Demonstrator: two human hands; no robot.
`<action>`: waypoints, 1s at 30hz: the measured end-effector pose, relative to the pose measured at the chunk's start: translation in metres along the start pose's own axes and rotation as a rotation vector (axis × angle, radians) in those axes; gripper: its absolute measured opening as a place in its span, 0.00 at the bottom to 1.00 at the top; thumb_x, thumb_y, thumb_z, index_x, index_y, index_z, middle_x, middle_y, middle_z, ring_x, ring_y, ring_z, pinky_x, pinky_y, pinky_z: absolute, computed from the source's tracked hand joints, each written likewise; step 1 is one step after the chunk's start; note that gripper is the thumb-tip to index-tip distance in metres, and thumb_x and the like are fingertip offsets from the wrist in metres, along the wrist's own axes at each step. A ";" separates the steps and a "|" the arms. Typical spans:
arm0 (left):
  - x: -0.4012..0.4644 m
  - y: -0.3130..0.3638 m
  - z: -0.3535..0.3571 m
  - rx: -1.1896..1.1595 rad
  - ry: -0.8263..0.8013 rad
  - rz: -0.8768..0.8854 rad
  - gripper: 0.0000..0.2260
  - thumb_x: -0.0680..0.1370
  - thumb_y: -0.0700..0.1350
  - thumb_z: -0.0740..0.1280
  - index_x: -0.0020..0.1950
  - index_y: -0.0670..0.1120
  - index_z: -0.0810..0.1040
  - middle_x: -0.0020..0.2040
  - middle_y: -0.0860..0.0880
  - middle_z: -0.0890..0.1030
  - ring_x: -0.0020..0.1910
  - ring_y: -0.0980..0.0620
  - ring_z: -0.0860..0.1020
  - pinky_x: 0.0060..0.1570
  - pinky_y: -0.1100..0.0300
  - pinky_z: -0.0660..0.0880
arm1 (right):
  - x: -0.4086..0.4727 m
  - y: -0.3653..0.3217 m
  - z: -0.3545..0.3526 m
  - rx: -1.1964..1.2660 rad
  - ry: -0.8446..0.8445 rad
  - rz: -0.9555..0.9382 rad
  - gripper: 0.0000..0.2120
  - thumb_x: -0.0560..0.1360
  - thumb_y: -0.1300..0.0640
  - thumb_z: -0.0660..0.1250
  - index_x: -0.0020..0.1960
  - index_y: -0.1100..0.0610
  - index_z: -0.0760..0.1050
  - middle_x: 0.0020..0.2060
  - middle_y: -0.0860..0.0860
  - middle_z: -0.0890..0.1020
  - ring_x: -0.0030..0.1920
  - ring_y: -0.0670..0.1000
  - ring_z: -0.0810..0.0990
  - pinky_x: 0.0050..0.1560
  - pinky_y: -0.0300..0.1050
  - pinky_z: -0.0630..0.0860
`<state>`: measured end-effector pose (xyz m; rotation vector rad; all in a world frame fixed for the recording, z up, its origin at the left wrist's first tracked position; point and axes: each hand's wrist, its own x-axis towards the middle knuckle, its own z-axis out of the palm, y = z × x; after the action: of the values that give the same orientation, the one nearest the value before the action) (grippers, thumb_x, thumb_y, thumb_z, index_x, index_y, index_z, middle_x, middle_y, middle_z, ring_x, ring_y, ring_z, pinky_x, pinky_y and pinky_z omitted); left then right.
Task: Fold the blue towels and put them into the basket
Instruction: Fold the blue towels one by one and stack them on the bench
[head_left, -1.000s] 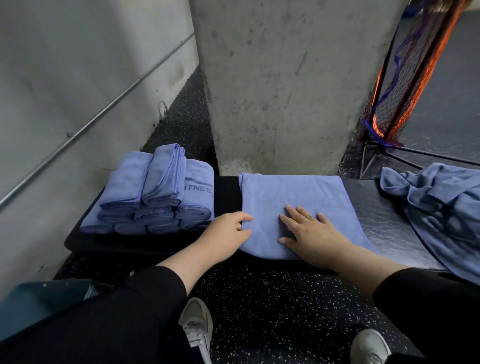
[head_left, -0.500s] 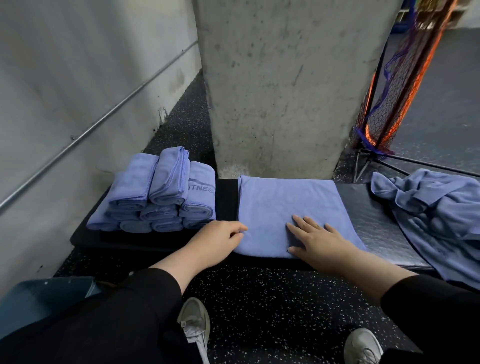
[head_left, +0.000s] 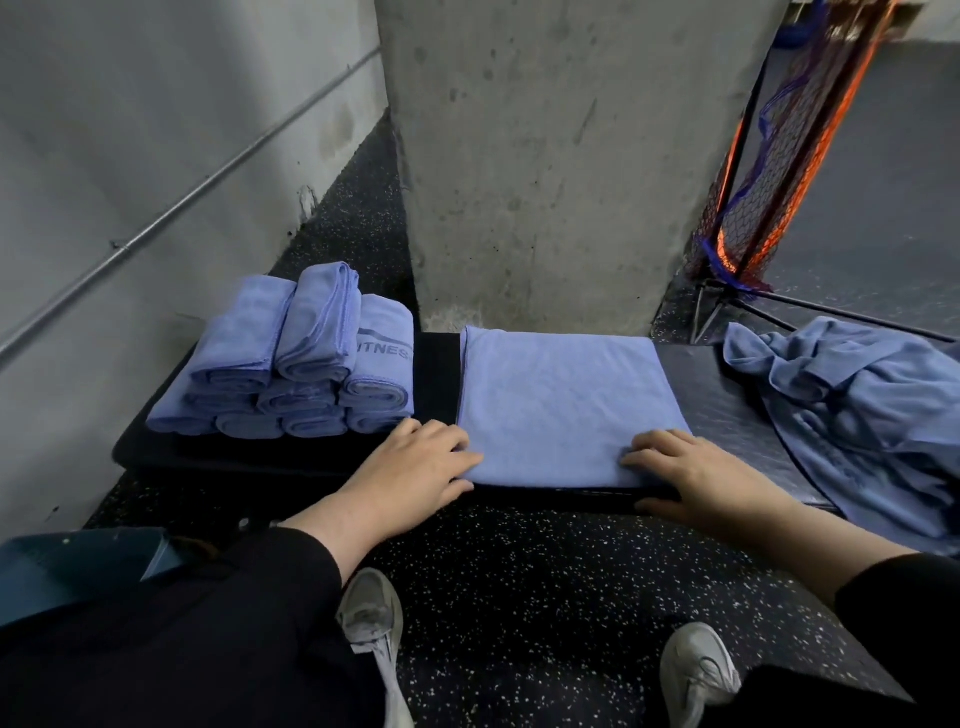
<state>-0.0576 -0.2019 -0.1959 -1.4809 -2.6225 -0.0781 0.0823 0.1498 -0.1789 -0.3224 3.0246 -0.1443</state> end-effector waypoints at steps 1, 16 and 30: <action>0.000 -0.001 0.001 -0.001 0.027 0.006 0.11 0.80 0.56 0.62 0.58 0.55 0.78 0.55 0.56 0.75 0.54 0.52 0.74 0.55 0.54 0.68 | -0.004 0.006 0.001 0.016 0.027 0.006 0.25 0.73 0.39 0.71 0.65 0.50 0.75 0.62 0.47 0.75 0.60 0.52 0.78 0.57 0.51 0.78; 0.008 -0.001 -0.002 -0.234 0.029 -0.098 0.09 0.83 0.47 0.61 0.57 0.48 0.80 0.56 0.56 0.79 0.60 0.55 0.74 0.60 0.59 0.67 | -0.021 0.024 -0.003 -0.059 0.177 0.149 0.12 0.68 0.57 0.72 0.52 0.50 0.80 0.54 0.43 0.82 0.51 0.51 0.83 0.48 0.49 0.77; 0.016 0.008 -0.053 -0.762 0.056 -0.554 0.10 0.80 0.40 0.64 0.38 0.40 0.74 0.30 0.51 0.69 0.31 0.56 0.66 0.36 0.56 0.64 | -0.011 -0.001 -0.029 0.600 0.343 0.486 0.10 0.77 0.64 0.61 0.46 0.49 0.73 0.36 0.51 0.82 0.37 0.54 0.79 0.36 0.40 0.72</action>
<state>-0.0545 -0.1905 -0.1416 -0.7701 -3.0136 -1.2554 0.0903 0.1537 -0.1490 0.5274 3.0597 -1.1194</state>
